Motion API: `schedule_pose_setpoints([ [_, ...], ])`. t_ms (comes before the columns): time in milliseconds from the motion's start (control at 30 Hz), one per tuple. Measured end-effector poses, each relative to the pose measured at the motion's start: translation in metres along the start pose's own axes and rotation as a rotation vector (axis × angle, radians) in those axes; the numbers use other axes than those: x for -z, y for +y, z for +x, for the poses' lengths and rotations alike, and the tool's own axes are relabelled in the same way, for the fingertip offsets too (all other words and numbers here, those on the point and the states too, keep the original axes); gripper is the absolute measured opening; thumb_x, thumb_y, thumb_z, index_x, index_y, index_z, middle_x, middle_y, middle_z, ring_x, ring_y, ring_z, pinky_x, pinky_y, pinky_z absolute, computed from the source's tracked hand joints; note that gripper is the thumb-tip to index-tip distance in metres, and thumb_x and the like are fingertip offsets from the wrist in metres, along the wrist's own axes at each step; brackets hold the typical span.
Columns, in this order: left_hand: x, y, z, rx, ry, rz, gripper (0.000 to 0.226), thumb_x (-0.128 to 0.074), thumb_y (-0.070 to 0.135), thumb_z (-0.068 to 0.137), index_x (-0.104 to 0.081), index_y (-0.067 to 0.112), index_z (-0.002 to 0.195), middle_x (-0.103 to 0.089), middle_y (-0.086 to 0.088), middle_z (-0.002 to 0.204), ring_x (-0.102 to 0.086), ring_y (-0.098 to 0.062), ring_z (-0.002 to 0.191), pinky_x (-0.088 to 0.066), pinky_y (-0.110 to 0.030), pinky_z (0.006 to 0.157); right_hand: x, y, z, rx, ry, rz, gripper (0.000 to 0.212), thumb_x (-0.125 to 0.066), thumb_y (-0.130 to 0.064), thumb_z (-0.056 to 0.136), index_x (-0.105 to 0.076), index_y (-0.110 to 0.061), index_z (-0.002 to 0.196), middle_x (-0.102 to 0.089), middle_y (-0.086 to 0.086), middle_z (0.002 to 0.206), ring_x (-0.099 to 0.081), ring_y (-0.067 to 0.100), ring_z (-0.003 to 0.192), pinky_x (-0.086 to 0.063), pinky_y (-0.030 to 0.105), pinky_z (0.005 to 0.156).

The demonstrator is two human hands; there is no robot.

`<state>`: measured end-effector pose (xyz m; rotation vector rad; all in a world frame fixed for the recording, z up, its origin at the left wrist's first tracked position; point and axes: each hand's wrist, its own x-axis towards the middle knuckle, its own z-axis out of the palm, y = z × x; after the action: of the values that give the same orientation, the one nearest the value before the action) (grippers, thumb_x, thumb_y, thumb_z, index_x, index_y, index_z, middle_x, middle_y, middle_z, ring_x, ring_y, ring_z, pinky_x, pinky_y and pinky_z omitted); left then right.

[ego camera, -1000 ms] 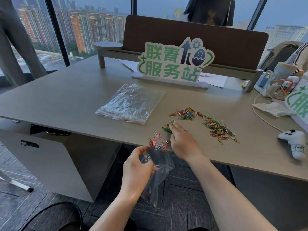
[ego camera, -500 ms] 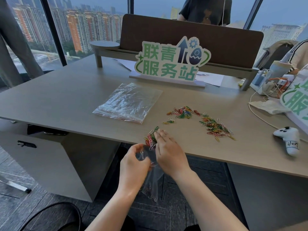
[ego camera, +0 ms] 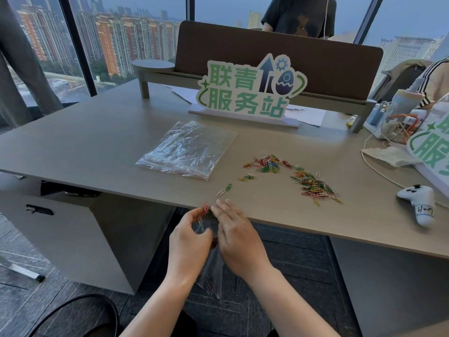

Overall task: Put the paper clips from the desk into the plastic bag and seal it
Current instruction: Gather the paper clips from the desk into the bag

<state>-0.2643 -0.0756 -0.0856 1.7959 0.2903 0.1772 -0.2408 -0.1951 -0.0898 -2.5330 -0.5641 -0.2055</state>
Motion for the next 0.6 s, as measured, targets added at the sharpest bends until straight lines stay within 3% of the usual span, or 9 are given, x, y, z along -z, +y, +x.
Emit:
schedule_pose_setpoints([
  [100,0.002,-0.001,0.000,0.006,-0.015,-0.010,0.048,-0.065,0.006,0.084,-0.062,0.030,0.125,-0.068,0.012,0.116,-0.075,-0.019,0.095,-0.061,-0.041,0.087,0.012,0.008,0.009,-0.043,0.102,0.091,0.049,-0.032,-0.008,0.097,-0.036,-0.015,0.146,-0.032,-0.001,0.155,-0.018,0.007,0.145,-0.010,0.016,0.113],
  [200,0.005,0.000,0.000,0.036,-0.009,-0.016,0.046,-0.061,0.003,0.090,-0.058,0.024,0.131,-0.062,0.009,0.123,-0.077,-0.012,0.073,-0.063,-0.032,0.074,0.028,0.031,0.035,-0.156,0.147,0.032,0.052,-0.031,-0.008,0.097,-0.032,-0.016,0.148,-0.026,-0.002,0.157,-0.015,0.008,0.145,-0.010,0.021,0.115],
  [367,0.007,0.001,0.000,0.059,-0.024,-0.039,0.047,-0.059,0.000,0.093,-0.056,0.021,0.134,-0.060,0.005,0.129,-0.077,-0.014,0.067,-0.064,-0.038,0.076,0.047,0.067,0.077,-0.297,-0.042,-0.085,0.055,-0.027,-0.019,0.099,-0.015,-0.015,0.152,-0.008,0.001,0.162,-0.003,0.014,0.148,-0.002,0.027,0.117],
  [600,0.007,0.000,0.000,0.091,-0.038,-0.040,0.048,-0.060,0.001,0.093,-0.055,0.022,0.136,-0.059,0.006,0.131,-0.077,-0.013,0.068,-0.064,-0.042,0.075,0.039,0.073,0.094,-0.240,-0.182,-0.141,0.053,-0.026,-0.025,0.100,-0.020,-0.015,0.151,-0.010,0.003,0.161,-0.004,0.014,0.148,-0.002,0.028,0.117],
])
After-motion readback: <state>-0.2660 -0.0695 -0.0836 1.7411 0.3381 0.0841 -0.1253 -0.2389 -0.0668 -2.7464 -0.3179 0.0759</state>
